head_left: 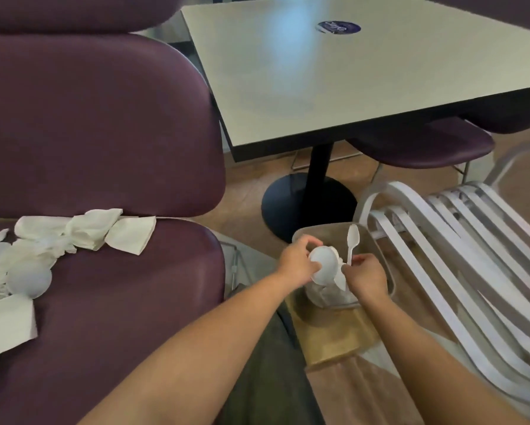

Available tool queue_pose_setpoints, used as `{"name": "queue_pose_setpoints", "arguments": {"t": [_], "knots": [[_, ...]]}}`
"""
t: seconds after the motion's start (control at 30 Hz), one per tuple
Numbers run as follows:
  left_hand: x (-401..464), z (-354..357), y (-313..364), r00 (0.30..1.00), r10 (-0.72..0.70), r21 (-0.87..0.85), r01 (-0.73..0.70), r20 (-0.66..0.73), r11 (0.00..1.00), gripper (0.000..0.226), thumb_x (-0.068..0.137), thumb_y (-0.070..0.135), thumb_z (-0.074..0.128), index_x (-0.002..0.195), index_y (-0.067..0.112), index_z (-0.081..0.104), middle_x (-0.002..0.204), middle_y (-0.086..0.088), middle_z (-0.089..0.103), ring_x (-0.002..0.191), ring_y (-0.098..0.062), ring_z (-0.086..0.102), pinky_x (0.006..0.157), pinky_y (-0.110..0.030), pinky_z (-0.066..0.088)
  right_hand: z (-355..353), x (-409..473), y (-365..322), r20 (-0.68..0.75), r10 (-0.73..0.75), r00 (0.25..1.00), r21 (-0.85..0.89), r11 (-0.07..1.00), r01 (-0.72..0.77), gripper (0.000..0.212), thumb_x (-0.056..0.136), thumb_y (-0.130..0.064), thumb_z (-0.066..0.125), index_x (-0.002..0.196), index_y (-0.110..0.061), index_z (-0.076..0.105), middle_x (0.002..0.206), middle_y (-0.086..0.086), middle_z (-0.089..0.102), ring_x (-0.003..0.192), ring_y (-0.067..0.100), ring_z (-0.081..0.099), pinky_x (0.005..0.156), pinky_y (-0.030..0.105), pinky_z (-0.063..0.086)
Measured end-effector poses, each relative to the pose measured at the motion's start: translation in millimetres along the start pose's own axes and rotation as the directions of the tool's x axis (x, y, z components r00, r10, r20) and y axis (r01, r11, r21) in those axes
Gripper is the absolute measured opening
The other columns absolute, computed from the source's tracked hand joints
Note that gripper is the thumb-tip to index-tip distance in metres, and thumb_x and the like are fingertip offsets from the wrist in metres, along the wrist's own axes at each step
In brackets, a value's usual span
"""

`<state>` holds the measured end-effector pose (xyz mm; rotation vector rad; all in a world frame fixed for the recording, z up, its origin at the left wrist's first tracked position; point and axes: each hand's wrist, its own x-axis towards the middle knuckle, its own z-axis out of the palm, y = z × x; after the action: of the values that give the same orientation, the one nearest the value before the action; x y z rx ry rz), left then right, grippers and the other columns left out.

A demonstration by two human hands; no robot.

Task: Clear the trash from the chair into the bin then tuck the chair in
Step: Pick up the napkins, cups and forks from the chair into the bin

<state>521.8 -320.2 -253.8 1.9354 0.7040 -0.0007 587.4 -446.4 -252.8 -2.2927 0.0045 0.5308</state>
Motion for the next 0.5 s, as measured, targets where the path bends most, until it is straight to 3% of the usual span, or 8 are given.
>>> {"name": "queue_pose_setpoints", "arguments": {"t": [0.07,0.17,0.27,0.4,0.5], "knots": [[7.7,12.7,-0.1,0.999,-0.01,0.051,0.008,0.037,0.999,0.047,0.089,0.015,0.067,0.133,0.025,0.052,0.129,-0.004,0.058,0.116,-0.023,0.057,0.096,-0.035,0.051,0.6,12.6,5.4,0.034,0.043,0.998,-0.106,0.994,-0.039,0.022,0.086,-0.018,0.06,0.106,-0.009,0.063,0.107,0.016,0.065,0.099,0.032,0.06,0.082,0.033,0.046],[14.0,21.5,-3.3,0.993,-0.063,0.066,0.057,0.096,0.996,0.057,0.092,0.026,0.064,0.144,0.02,0.043,0.142,-0.007,0.051,0.128,-0.024,0.051,0.106,-0.033,0.041,5.8,18.8,6.3,0.059,0.124,0.99,-0.261,0.96,-0.105,0.045,0.088,-0.026,0.054,0.131,-0.012,0.055,0.136,0.018,0.05,0.128,0.037,0.041,0.103,0.037,0.034],[13.3,16.3,-6.7,0.997,-0.066,0.036,0.065,0.049,0.997,0.052,0.094,0.025,0.06,0.143,0.018,0.045,0.143,-0.005,0.051,0.127,-0.022,0.051,0.107,-0.034,0.041,13.3,14.6,0.7,0.093,0.095,0.991,-0.25,0.966,-0.069,0.052,0.091,-0.024,0.053,0.142,-0.017,0.044,0.146,0.015,0.038,0.136,0.035,0.029,0.106,0.037,0.029],[2.9,-17.3,-7.0,0.997,-0.035,-0.064,0.03,-0.064,0.997,0.039,0.097,0.021,0.056,0.135,0.018,0.054,0.134,-0.002,0.057,0.121,-0.015,0.054,0.096,-0.022,0.042,26.4,2.6,-21.6,0.132,-0.031,0.991,-0.238,0.969,0.062,0.043,0.091,-0.028,0.056,0.133,-0.02,0.053,0.14,0.009,0.05,0.131,0.031,0.039,0.104,0.037,0.032],[-13.8,-55.7,-13.4,0.991,0.004,-0.061,-0.012,-0.133,0.998,0.03,0.098,0.023,0.053,0.127,0.022,0.059,0.12,0.004,0.062,0.11,-0.011,0.056,0.088,-0.022,0.042,39.8,-15.6,-46.2,0.177,-0.139,0.974,-0.163,0.972,0.168,0.037,0.094,-0.026,0.056,0.13,-0.019,0.058,0.132,0.006,0.058,0.125,0.029,0.05,0.098,0.032,0.039]]}}
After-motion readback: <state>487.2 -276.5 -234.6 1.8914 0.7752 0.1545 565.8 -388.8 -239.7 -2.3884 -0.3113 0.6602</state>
